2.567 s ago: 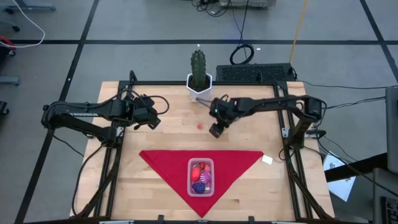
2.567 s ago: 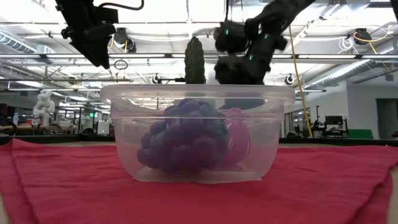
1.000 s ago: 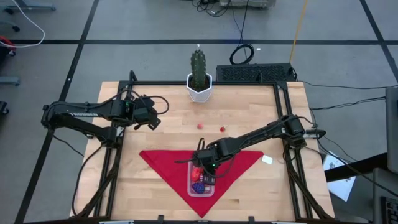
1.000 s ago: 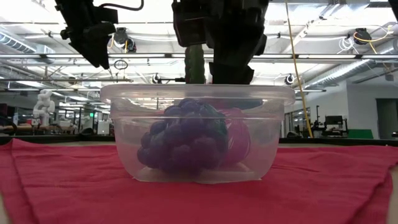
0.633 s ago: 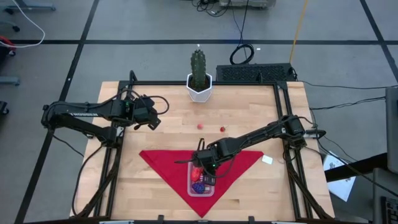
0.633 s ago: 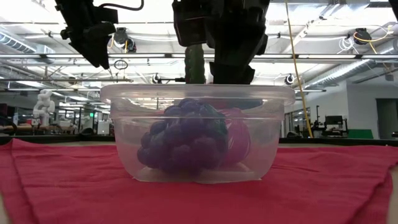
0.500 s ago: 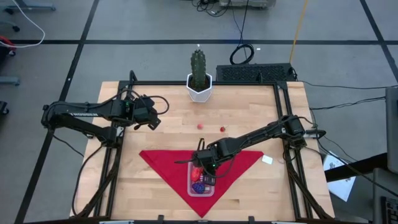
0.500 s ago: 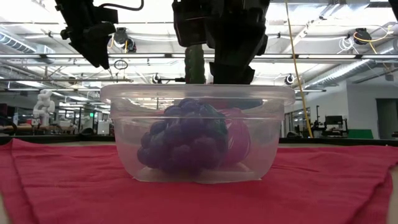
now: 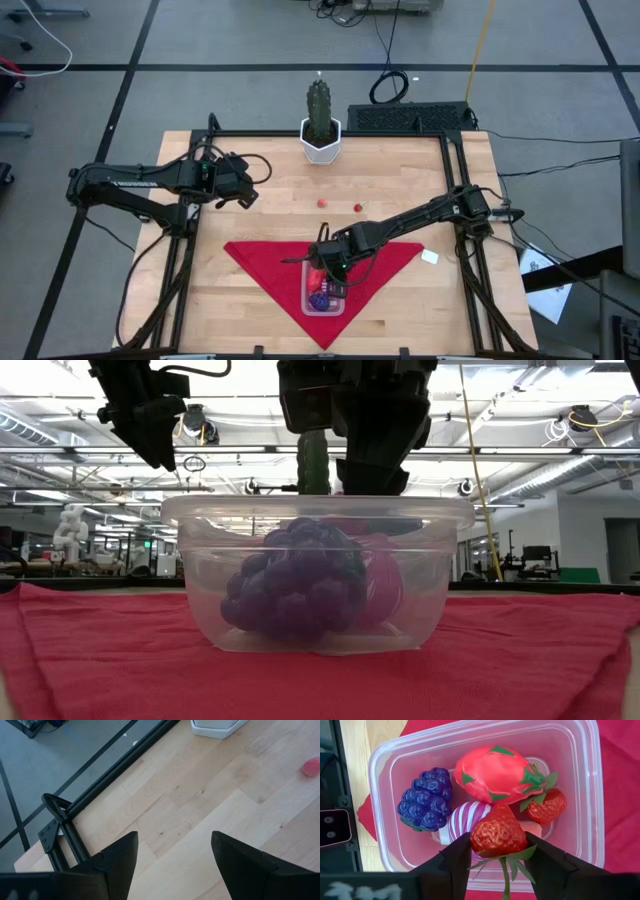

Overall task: Pick and placing Produce into tupperware
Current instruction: Put the top strawberry into the transparent bin, then put the strawberry into the transparent bin

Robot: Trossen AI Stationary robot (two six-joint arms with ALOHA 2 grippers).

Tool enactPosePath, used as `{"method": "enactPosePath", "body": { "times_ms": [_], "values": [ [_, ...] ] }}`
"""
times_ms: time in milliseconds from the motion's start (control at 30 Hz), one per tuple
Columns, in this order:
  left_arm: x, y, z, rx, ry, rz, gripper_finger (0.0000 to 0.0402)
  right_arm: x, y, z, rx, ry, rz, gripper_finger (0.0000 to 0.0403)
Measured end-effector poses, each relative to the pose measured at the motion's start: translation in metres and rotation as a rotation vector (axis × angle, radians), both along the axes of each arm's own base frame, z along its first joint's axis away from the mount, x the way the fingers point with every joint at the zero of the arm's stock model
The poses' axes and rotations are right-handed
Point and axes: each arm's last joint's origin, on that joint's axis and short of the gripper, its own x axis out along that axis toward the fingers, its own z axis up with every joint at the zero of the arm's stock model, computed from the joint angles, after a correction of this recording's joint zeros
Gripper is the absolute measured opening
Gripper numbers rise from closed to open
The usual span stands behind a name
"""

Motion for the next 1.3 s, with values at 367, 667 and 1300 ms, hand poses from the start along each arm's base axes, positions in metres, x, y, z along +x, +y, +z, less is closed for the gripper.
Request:
{"method": "enactPosePath", "body": {
  "times_ms": [367,667,1300],
  "values": [
    [0.0,0.0,0.0,0.0,0.0,0.0,0.0257,0.001,-0.001,0.0,-0.004,-0.009,0.014,0.0193],
    [0.0,0.0,0.0,0.0,0.0,0.0,0.0258,0.0,-0.006,0.015,-0.066,-0.121,0.204,0.0194],
    [0.002,-0.013,0.0,0.008,0.014,-0.091,0.0257,-0.043,-0.095,0.039,-0.572,0.254,-0.033,0.0194]
  ]
}}
